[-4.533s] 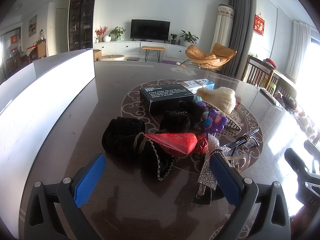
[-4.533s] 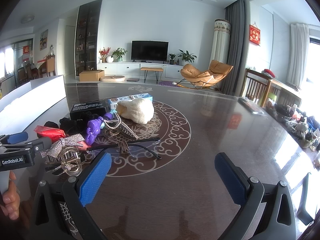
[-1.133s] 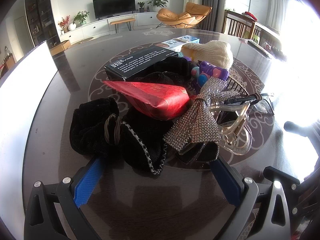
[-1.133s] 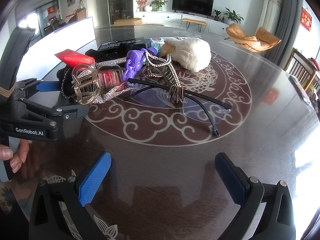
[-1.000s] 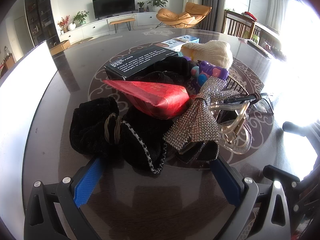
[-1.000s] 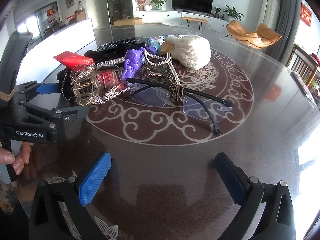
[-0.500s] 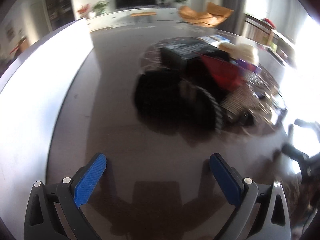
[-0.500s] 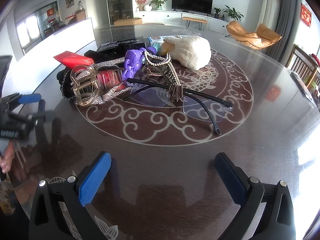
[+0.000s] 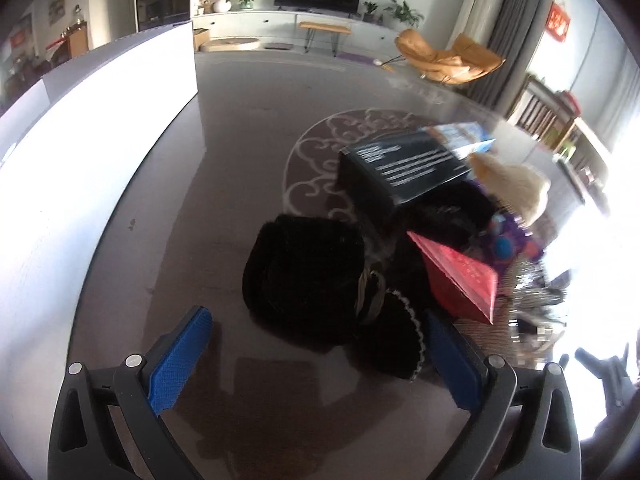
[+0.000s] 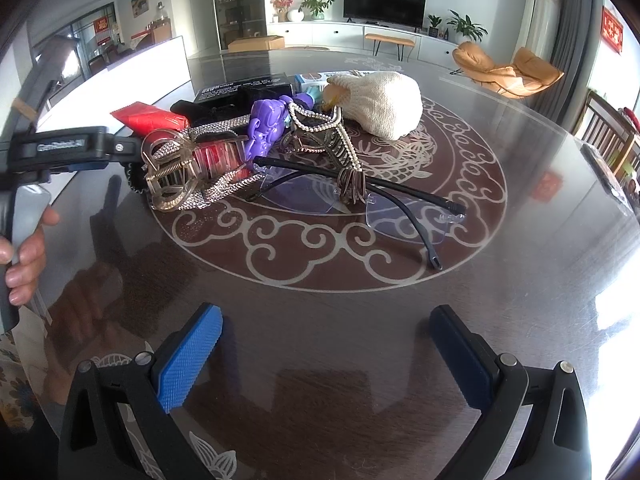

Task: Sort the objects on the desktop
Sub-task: 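Close the left gripper on the black velvet bag and lift it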

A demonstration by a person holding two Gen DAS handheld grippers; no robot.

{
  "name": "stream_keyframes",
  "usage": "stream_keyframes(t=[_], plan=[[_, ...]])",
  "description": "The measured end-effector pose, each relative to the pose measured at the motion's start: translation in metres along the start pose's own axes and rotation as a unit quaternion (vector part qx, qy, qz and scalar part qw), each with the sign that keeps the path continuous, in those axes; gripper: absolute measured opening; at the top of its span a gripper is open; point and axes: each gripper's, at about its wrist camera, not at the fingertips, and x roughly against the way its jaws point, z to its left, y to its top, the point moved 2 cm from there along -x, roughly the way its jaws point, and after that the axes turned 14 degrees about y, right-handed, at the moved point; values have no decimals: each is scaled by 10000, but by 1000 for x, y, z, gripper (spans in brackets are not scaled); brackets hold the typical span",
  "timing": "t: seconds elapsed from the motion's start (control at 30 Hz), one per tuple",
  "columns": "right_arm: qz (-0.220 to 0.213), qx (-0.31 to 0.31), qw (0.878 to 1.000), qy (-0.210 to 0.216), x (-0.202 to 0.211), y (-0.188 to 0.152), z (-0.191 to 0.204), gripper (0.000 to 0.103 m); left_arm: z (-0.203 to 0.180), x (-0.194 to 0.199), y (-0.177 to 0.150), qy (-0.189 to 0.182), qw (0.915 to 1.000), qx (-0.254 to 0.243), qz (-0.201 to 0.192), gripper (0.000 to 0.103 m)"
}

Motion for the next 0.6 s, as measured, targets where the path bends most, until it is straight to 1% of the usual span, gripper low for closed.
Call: stream_keyframes(t=[0.03,0.1,0.2,0.27,0.3,0.33,0.43,0.53,0.57,0.6], plan=[[0,0,10000,2,0,0,0,103,-2,-2,-2,93,9999,-63,38,103],[-2,1,10000,-3,0,0,0,103,6,1,-11,290,9991,-300,-107,103],[6,-2,10000,36,0,0,0,103,30,10,-24,430,9978,-471,-163,103],[15,16,10000,65,0,0,1,103,46,16,-29,588,9966,-550,-198,103],[17,23,10000,69,-1,0,1,103,51,20,-31,575,9965,-575,-218,102],[17,24,10000,71,-1,0,1,103,54,24,-33,431,9968,-631,-220,102],[18,25,10000,68,0,0,2,103,57,39,-41,319,9967,-677,-302,103],[19,26,10000,69,0,0,1,103,53,54,-47,-94,9978,-563,-335,103],[19,26,10000,70,0,0,1,103,51,58,-45,-255,9979,-493,-322,103],[18,27,10000,68,0,0,1,103,43,59,-39,-321,9980,-454,-316,103]])
